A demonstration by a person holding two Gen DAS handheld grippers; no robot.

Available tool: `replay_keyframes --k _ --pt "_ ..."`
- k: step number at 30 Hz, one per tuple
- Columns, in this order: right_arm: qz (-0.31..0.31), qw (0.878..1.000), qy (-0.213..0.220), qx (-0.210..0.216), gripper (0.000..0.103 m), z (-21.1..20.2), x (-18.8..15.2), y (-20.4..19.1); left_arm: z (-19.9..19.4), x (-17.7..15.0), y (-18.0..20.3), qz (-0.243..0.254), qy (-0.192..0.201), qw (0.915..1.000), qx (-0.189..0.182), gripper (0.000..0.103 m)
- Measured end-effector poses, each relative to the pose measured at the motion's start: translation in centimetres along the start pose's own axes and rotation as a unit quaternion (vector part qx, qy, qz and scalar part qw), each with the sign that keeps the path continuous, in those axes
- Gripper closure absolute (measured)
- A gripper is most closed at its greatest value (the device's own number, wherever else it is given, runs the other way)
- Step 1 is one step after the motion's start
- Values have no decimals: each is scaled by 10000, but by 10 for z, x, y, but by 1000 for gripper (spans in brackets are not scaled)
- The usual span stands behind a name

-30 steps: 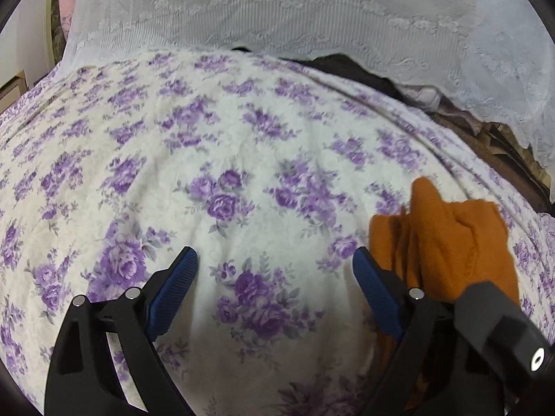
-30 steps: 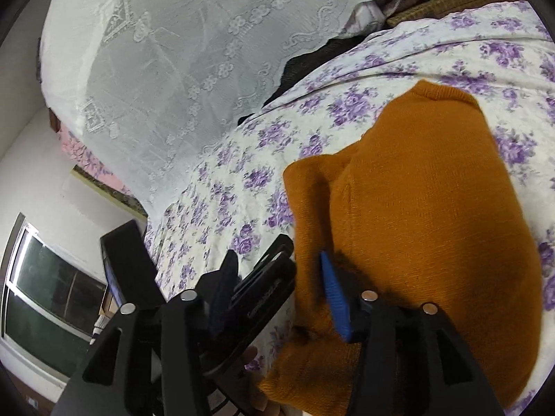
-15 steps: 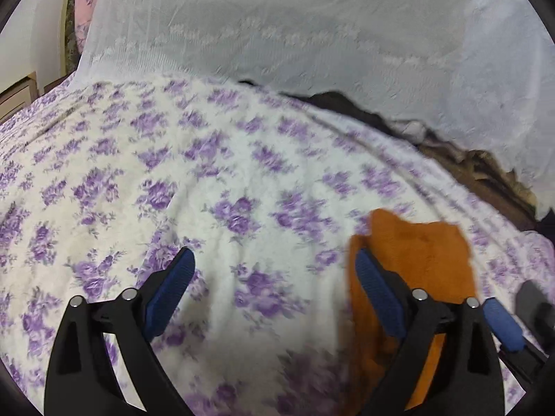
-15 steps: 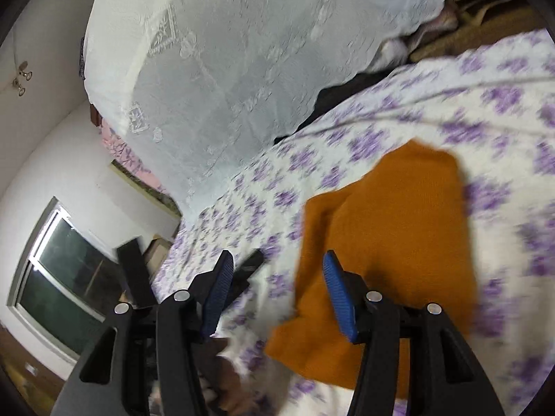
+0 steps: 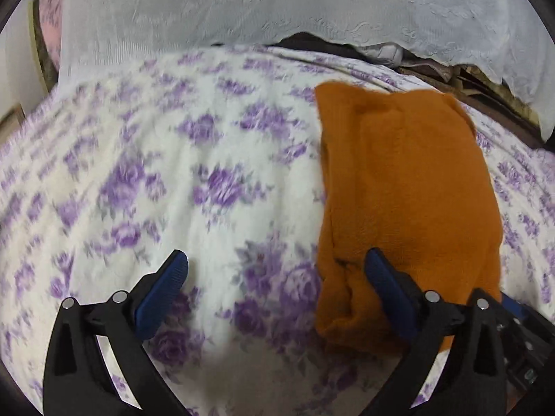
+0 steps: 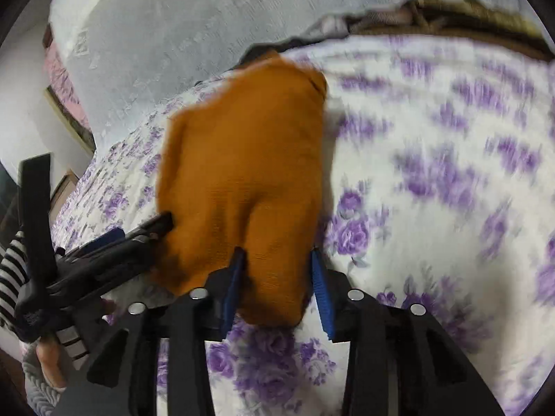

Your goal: Fold small clothes

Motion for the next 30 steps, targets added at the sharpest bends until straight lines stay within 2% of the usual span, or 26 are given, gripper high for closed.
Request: replay_keyframes --k 4,7,11,14,16,19,20,24,25,26,27,28,30 --pt "-32 10000 51 -3 64 -5 2 2 -9 -4 -6 -90 40 9999 -75 4" --pt "146 9989 422 134 67 -27 13 4 -26 4 -11 -194 257 9993 -167 4" --pt "132 9954 939 146 74 -48 49 5 -44 31 -8 -434 570 9967 -374 4" --pt "3 9957 931 28 80 -34 76 7 -38 44 14 -271 539 9971 -472 4" --pt "140 9962 850 114 82 -17 89 13 -31 45 27 -8 551 9975 -432 4" --pt "707 9948 447 580 83 25 99 30 3 28 45 600 364 9975 33 4" --pt "864 9936 388 616 83 39 104 38 17 19 47 615 321 9976 46 4" --pt "1531 9854 344 664 92 80 127 78 19 19 41 331 206 9990 -221 4" --pt "1677 9824 314 761 101 88 129 86 20 18 40 293 182 9991 -254 4" --pt "1779 9805 311 771 103 93 130 94 20 19 39 276 174 9991 -273 4" --pt "1873 9782 354 825 103 92 130 99 20 18 39 273 177 9991 -277 4" --pt "1991 9750 390 903 97 89 130 102 19 18 39 279 189 9991 -269 4" --pt "1986 9738 617 921 97 69 134 104 17 16 39 290 224 9990 -253 4"
Point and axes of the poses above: each gripper's, at about its wrist camera, not at the fingertips, and z roughly the way its jaws point, y to its right, x to its top, the point moved 7 cm from there along z, roughly the way its jaws point, and after that the axes turned 7 degrees about -z, right-handed, at the moved point
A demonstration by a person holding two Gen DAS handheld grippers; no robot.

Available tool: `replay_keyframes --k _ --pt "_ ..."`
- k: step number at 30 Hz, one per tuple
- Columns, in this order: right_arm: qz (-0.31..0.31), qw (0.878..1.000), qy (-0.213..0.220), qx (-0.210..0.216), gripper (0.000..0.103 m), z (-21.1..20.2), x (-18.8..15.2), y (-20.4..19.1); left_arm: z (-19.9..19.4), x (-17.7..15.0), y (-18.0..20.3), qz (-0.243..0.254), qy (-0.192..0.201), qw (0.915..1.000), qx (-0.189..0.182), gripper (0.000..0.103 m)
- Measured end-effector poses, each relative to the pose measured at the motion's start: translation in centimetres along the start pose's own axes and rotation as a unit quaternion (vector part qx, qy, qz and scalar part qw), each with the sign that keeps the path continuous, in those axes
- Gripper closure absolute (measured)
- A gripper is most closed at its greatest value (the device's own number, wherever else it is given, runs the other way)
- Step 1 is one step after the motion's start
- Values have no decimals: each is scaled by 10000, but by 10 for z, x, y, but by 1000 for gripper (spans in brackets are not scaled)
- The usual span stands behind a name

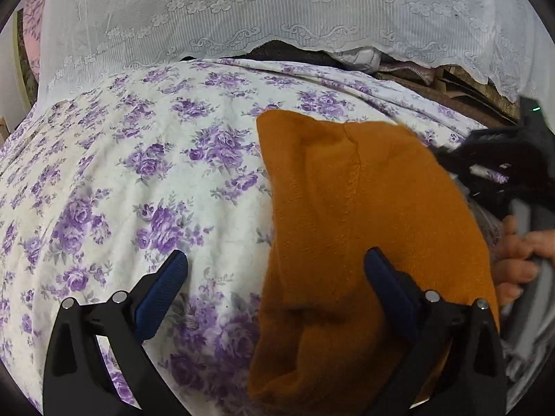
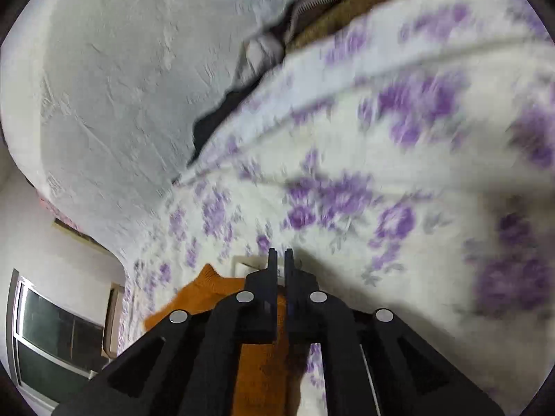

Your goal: Fold small clothes

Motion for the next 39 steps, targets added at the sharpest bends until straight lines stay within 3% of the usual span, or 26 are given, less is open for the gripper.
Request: replay_keyframes --k 2,5,9,13,16,19,21,22,23,25,28,29,30,34,37,39 --pt "-292 9995 147 26 97 -20 -1 -12 0 0 -1 -24 -10 10000 -28 4" --pt "-574 9983 -36 96 97 -33 -16 -25 1 0 -3 -92 -55 9999 -100 4" --pt "-616 9965 -490 -272 93 -6 -36 -17 2 -1 -3 -122 -80 9998 -130 4" --pt "-512 9975 -291 -388 92 13 -23 -3 3 -1 -3 -149 -103 9997 -157 4" --pt "-632 9965 64 -545 87 -3 -14 -4 0 0 -5 -192 -94 9996 -209 4" --pt "-977 9938 390 -350 87 -30 -12 -27 -12 9 -8 -231 81 9993 -295 4" --pt "-1372 9894 457 -146 80 -37 -17 -52 -14 21 -11 -339 233 9988 -259 4" --pt "-1533 9872 444 -77 69 -37 -20 -63 -12 27 -13 -360 254 9988 -231 4" --pt "-1727 9842 375 -42 65 -31 -25 -75 -7 34 -15 -389 251 9988 -169 4" --pt "-2016 9791 237 -137 64 -17 -33 -85 5 44 -21 -508 198 9985 -42 4" --pt "-2375 9687 -389 -614 63 13 -49 -73 42 42 -32 -856 -466 9952 -113 4" --pt "-2417 9679 -355 -586 63 16 -50 -69 54 38 -36 -1021 -693 9920 -255 4" --pt "-2384 9688 -363 -572 63 18 -50 -71 55 38 -38 -1084 -679 9913 -312 4" --pt "-2602 9631 -68 -688 64 7 -52 -79 39 35 -33 -823 -342 9960 -22 4" --pt "-2707 9599 438 -577 63 -25 -54 -88 22 29 -35 -810 -202 9963 -198 5" --pt "-2797 9576 432 -545 62 -32 -63 -94 14 17 -36 -820 -285 9958 -286 5"
Point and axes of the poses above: each gripper's, at about its wrist camera, not at the fingertips, and z roughly the way its jaws point, y to its right, x to its top, the point moved 7 cm from there along z, roughly the way its jaws point, and after that the axes turned 7 degrees about -z, right-handed, at the moved point
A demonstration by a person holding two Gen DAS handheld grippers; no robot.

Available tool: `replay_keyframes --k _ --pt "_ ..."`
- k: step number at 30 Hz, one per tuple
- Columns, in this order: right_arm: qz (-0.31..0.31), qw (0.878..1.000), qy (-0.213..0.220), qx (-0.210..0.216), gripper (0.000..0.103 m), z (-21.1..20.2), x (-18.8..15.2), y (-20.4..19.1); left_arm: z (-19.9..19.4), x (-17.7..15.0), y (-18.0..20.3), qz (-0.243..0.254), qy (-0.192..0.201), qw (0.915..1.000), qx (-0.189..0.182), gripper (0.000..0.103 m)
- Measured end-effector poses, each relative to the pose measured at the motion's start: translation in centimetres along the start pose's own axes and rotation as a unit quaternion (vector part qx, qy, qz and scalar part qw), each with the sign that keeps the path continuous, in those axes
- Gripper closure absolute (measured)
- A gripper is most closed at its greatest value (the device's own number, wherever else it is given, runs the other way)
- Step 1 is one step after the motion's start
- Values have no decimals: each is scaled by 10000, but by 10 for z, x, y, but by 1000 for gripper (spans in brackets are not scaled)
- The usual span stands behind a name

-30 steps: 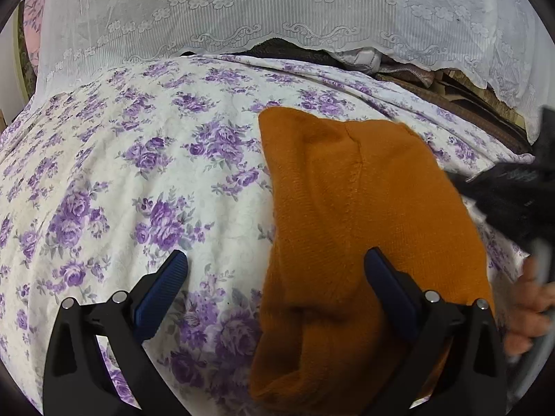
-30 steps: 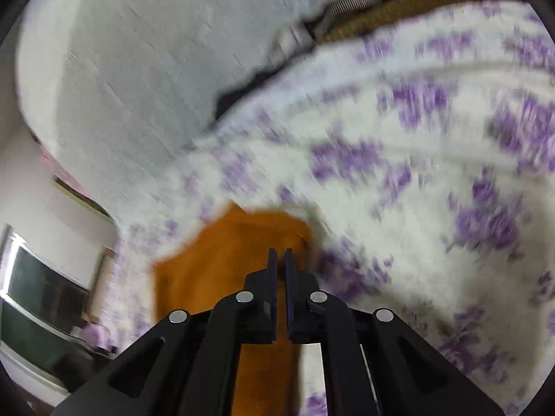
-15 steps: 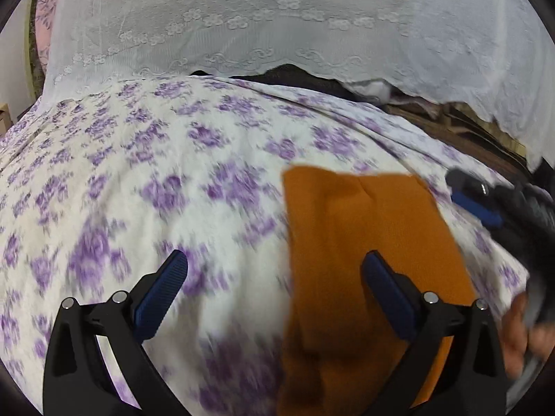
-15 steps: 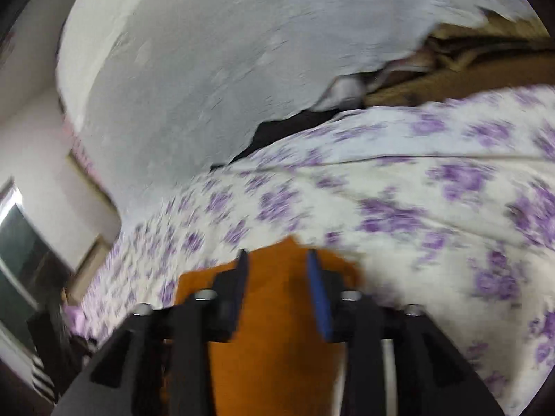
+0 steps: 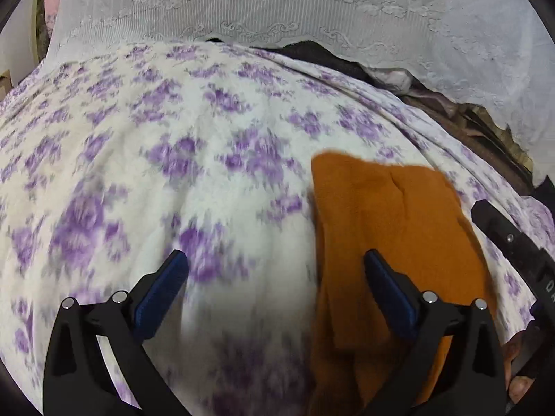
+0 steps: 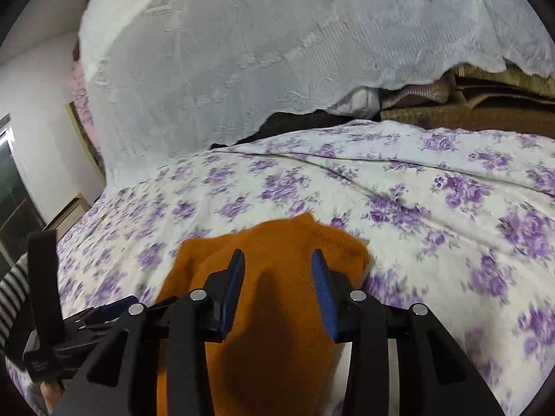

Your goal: Fold small clothes

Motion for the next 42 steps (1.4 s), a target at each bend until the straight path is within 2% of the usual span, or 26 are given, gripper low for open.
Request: replay_keyframes --k 3,4,5,7,9,11,15,21,24,27,28,31,32,35,39,41,42 --pt "-257 9983 -458 -234 46 4 -23 -6 -4 -10 -2 116 -11 9999 111 4" --pt "-227 9970 -652 -355 40 6 -28 -3 -5 -12 -2 151 -5 9998 142 4" --pt "-107 9972 -667 -321 37 5 -29 0 -8 -14 -2 183 58 9996 199 4" --pt "271 9978 -584 -147 37 -1 -32 10 -17 -16 -3 240 233 9990 312 4" --pt "558 9977 -351 -156 37 -17 -35 19 -32 -20 2 454 516 9968 399 5" --pt "612 9976 -263 -201 37 -29 -40 20 -45 -26 8 658 727 9943 427 5" --pt "668 9972 -242 -227 35 -46 -53 16 -62 -39 21 991 889 9906 323 5" --pt "765 9964 -217 -279 35 -64 -68 14 -84 -51 28 1194 1151 9856 330 5" --pt "747 9966 -138 -317 34 -73 -72 13 -89 -54 26 1150 1155 9860 350 5" --pt "720 9963 -324 -353 30 -69 -77 12 -85 -56 22 1114 1072 9871 410 5" --pt "745 9953 -488 -385 24 -64 -81 13 -78 -57 20 1106 926 9884 474 5" --pt "885 9928 -737 -317 20 -55 -87 17 -57 -61 14 1034 398 9923 560 4" --pt "897 9928 -737 -295 20 -55 -88 17 -53 -61 11 931 245 9943 456 4" --pt "871 9931 -729 -298 19 -56 -89 15 -52 -62 5 735 143 9968 280 4" --pt "1004 9929 -617 -181 19 -63 -90 18 -61 -63 6 785 338 9959 301 4" --pt "1100 9924 -543 -124 18 -68 -91 19 -70 -61 7 756 407 9963 69 5" --pt "1147 9921 -507 -90 18 -70 -91 20 -75 -60 8 680 374 9968 -202 5"
Point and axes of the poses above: each gripper's, at about its wrist camera, not at the fingertips, and z roughly the way its jaws point, y to its right, x to its top, the point moved 7 cm from there along z, roughly the way its jaws point, and after that the axes turned 7 degrees about -z, right-handed, at the moved point
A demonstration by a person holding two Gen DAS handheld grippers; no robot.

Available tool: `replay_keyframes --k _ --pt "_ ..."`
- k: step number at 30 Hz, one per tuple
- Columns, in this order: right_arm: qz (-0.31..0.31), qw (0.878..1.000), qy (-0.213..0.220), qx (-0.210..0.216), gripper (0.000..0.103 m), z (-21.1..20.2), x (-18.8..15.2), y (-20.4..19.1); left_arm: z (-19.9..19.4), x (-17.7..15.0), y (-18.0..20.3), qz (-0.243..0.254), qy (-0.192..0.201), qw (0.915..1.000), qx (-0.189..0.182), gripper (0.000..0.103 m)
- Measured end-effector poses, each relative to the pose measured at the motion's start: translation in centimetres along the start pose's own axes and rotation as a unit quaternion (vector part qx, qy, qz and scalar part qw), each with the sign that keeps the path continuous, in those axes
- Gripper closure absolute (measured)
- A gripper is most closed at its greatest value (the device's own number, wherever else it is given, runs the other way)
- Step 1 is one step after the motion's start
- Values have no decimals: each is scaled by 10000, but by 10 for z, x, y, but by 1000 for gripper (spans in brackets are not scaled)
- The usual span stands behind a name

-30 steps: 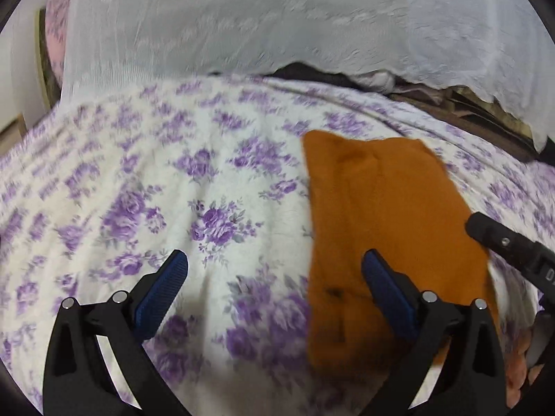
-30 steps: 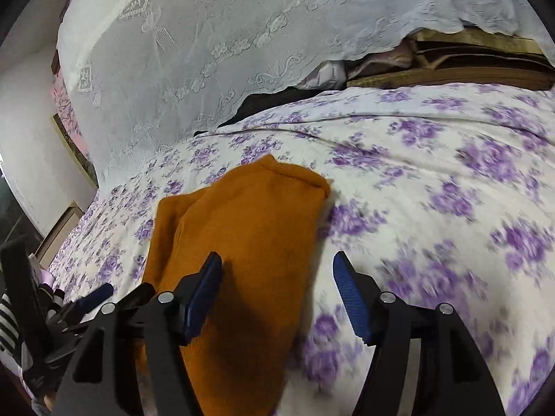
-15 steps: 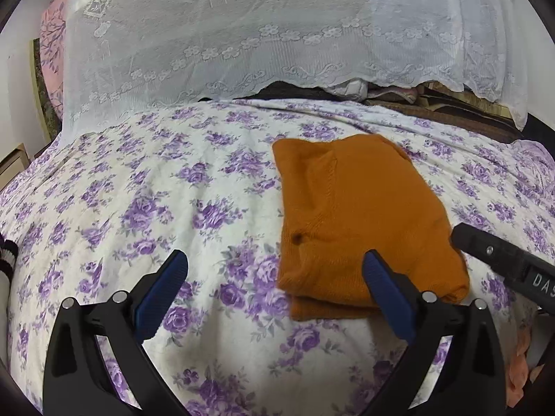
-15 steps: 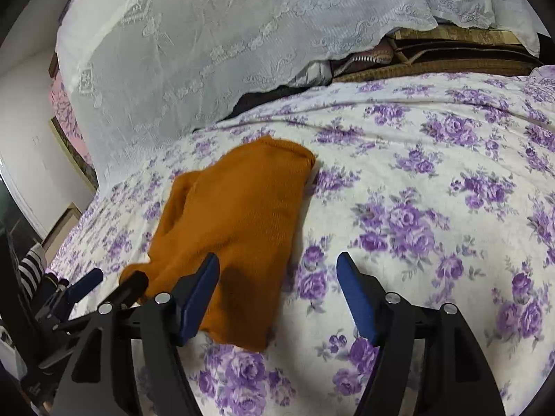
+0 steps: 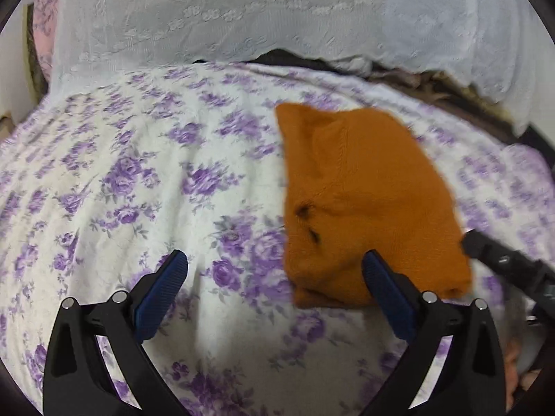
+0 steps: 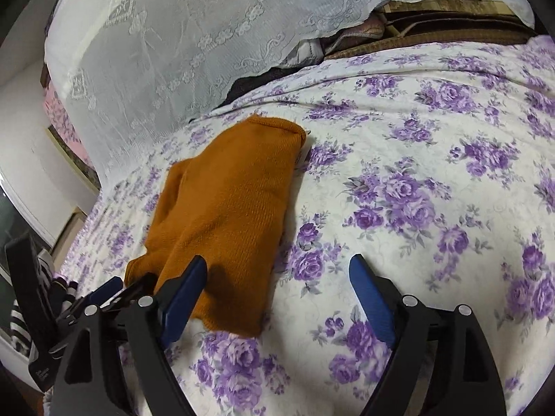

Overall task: Fold small clothes
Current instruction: 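Grasp the end of the folded bundle with the right tool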

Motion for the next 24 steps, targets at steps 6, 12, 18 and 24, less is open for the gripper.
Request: replay_keyframes --k 6,12,18,24 --pt "241 9993 98 281 15 -6 1 3 4 5 -1 -754 -540 9867 -1334 5" --pt "650 9949 -71 773 15 9 10 11 41 21 2 -1355 -1061 9669 -1883 5" --pt "893 9894 -199 1131 15 38 32 14 64 33 28 -1130 -1328 9599 -2196 5" --pt "627 9901 -474 1160 15 78 54 1 85 40 39 -1023 -1577 9521 -2411 5"
Point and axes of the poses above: each gripper's, at about its wrist camera, not at the fingertips, and z roughly the way its jaws point, y to its right, x to its top, the point moved 7 cm from there along z, roughly the way its jaws point, and after that the axes turned 7 degrees about -z, right-handed, at the moved point
